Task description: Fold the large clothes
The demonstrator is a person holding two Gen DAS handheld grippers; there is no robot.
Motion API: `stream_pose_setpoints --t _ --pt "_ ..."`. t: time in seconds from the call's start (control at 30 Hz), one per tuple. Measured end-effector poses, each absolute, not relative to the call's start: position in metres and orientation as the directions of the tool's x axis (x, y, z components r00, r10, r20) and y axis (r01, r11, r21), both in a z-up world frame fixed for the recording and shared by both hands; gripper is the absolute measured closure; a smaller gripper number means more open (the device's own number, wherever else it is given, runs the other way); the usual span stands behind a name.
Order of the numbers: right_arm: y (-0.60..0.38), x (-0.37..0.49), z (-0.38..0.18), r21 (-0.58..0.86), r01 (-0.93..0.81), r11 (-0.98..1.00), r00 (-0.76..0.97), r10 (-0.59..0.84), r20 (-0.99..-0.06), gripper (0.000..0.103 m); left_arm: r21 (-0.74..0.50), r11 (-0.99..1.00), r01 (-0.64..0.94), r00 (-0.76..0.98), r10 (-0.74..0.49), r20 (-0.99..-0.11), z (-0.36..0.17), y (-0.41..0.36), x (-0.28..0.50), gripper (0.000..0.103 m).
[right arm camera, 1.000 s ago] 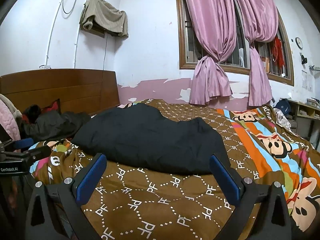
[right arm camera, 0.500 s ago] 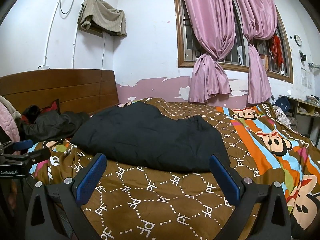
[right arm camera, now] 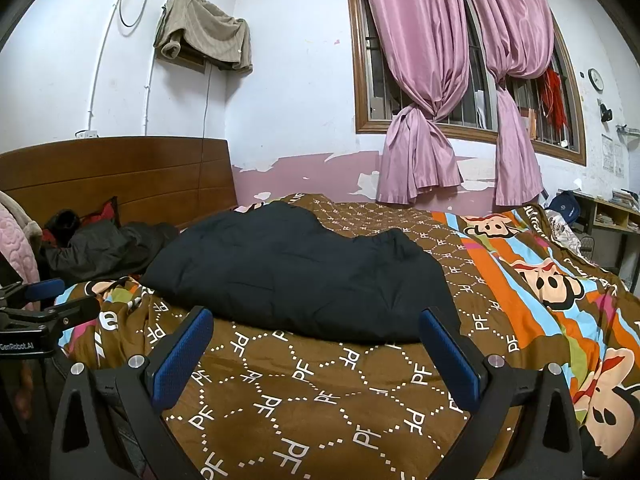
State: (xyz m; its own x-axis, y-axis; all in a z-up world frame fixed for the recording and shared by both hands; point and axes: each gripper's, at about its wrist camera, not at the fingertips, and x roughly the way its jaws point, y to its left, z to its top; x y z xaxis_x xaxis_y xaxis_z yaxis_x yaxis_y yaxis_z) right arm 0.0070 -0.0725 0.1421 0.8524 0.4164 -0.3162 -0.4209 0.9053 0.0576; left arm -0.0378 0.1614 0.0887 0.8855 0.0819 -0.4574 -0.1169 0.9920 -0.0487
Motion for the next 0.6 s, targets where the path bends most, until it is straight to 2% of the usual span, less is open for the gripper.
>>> stream_pose_setpoints --t 0.6 --pt "-0.0734 0.0070 0.1436 0.057 -0.421 0.905 0.853 0.417 -0.316 0.000 -0.046 0.992 -0.114 0.885 0.080 -0.459 0.0885 0.1597 -0.0382 0.002"
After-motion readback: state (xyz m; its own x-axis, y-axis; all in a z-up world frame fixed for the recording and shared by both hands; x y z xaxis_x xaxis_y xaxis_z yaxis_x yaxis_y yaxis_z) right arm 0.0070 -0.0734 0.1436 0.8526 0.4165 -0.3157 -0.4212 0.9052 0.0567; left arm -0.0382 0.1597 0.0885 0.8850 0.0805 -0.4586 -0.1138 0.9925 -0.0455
